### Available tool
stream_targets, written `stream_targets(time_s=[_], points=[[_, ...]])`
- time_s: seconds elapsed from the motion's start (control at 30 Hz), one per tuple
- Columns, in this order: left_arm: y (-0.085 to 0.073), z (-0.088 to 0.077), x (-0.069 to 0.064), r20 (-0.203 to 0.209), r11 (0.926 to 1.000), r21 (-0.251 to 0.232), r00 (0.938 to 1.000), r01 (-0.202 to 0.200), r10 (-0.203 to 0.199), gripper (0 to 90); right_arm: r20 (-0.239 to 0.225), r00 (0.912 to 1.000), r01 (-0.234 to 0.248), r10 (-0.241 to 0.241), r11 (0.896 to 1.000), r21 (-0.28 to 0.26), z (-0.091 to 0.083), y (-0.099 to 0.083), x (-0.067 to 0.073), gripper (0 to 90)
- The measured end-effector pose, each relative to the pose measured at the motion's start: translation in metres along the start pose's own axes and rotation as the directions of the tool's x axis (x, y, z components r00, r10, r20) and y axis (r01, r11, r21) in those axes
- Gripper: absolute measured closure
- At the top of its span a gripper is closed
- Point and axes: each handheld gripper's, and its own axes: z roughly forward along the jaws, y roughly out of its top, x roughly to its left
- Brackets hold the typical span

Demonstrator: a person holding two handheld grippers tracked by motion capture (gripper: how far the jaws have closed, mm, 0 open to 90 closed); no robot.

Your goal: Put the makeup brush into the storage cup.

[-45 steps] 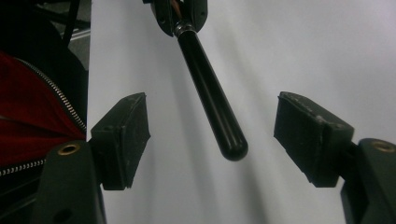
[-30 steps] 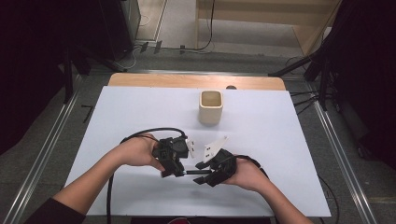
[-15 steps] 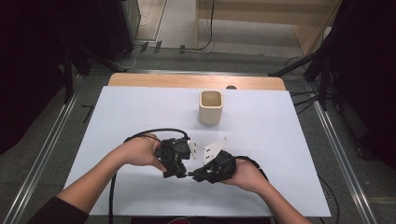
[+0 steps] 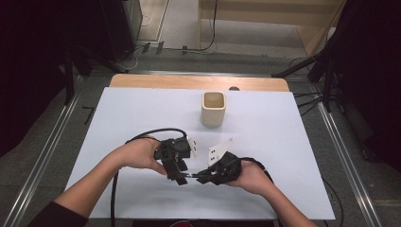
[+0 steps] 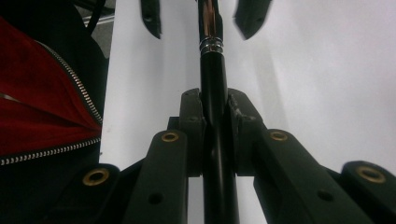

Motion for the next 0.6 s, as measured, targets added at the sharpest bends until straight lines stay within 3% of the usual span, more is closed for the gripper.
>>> stream_targets(time_s=[0.2,0.4,0.47,0.6], points=[[-0.004,-0.003,0.007,0.005,0.9960,-0.069,0.9984,0.057,-0.057,35.9,0.007,0.9996,-0.027,0.027,1.000,0.005,0.000,-0.002,-0.001,79.7],[-0.011,-0.008,0.012,0.021,0.9826,-0.164,0.9961,0.087,-0.085,27.2,0.016,0.9969,-0.077,0.078,0.997,-0.012,-0.006,-0.006,-0.003,79.7],[-0.012,-0.009,0.013,-0.002,0.9772,-0.181,0.9935,0.112,-0.114,27.9,0.021,0.9956,-0.091,0.091,0.996,-0.019,-0.007,-0.007,-0.004,79.7],[-0.017,-0.013,0.014,0.013,0.9553,-0.242,0.9849,0.171,-0.173,30.7,0.025,0.9931,-0.114,0.115,0.993,-0.021,-0.010,-0.009,-0.004,79.7]])
